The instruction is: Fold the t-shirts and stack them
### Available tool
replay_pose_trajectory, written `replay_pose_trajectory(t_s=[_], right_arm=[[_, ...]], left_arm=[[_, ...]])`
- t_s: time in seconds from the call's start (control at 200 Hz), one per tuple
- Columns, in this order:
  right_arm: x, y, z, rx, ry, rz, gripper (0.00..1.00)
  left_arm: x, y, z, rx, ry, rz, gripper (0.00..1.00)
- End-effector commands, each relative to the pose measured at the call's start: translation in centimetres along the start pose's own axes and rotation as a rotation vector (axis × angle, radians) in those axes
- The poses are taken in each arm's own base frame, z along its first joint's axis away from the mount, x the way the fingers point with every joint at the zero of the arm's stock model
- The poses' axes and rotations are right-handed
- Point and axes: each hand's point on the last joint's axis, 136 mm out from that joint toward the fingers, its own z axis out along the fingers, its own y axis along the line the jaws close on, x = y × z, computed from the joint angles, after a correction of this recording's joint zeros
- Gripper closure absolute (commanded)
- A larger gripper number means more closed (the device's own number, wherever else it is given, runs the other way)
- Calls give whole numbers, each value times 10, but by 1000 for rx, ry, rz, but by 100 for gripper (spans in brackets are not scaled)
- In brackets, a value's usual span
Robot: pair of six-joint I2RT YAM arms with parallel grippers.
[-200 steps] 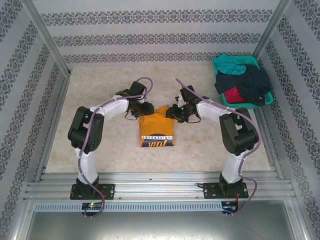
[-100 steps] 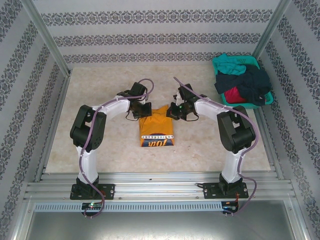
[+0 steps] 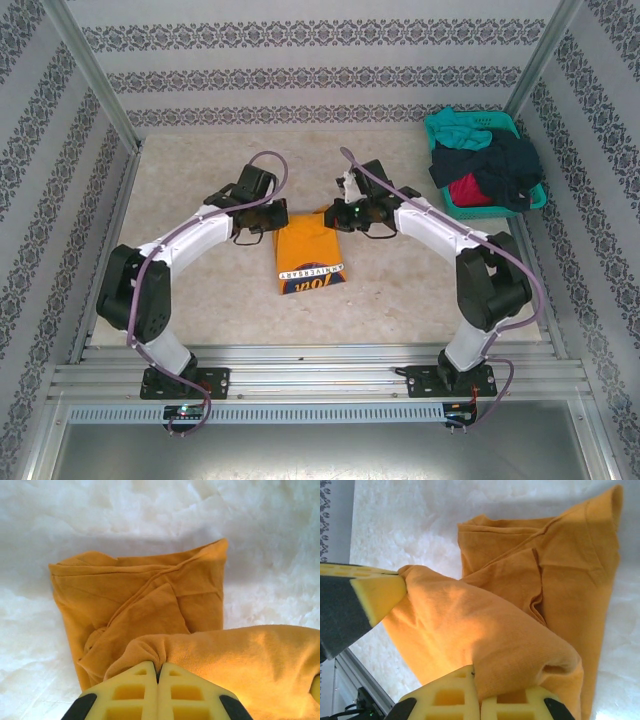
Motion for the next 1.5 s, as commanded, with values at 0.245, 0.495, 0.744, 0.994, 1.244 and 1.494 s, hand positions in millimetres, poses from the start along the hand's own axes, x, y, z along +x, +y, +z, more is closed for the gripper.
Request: replay_pose_trajectory(t_s=[0.245,0.495,0.744,0.994,1.244,1.494], right_arm=[[-47,-3,33,9,-11,-64,100],[-59,-12,62,-12,33,-52,100],[-59,-21,72,4,47,-55,53],[-51,-30,48,55,-9,-57,37],[-14,-38,27,77,34,-35,37],[36,-60,10,99,67,47,37]], left_arm=[[-37,33,25,-77,-85,-56,100],[-28,61,14,-177,-140,-113,100],[-3,93,8,-259,-160,-187,100],[19,114,10,-311,-145,-222,73],[-20,92,-28,-239,-178,-4,14],[-4,58,1,98,107,255,12]])
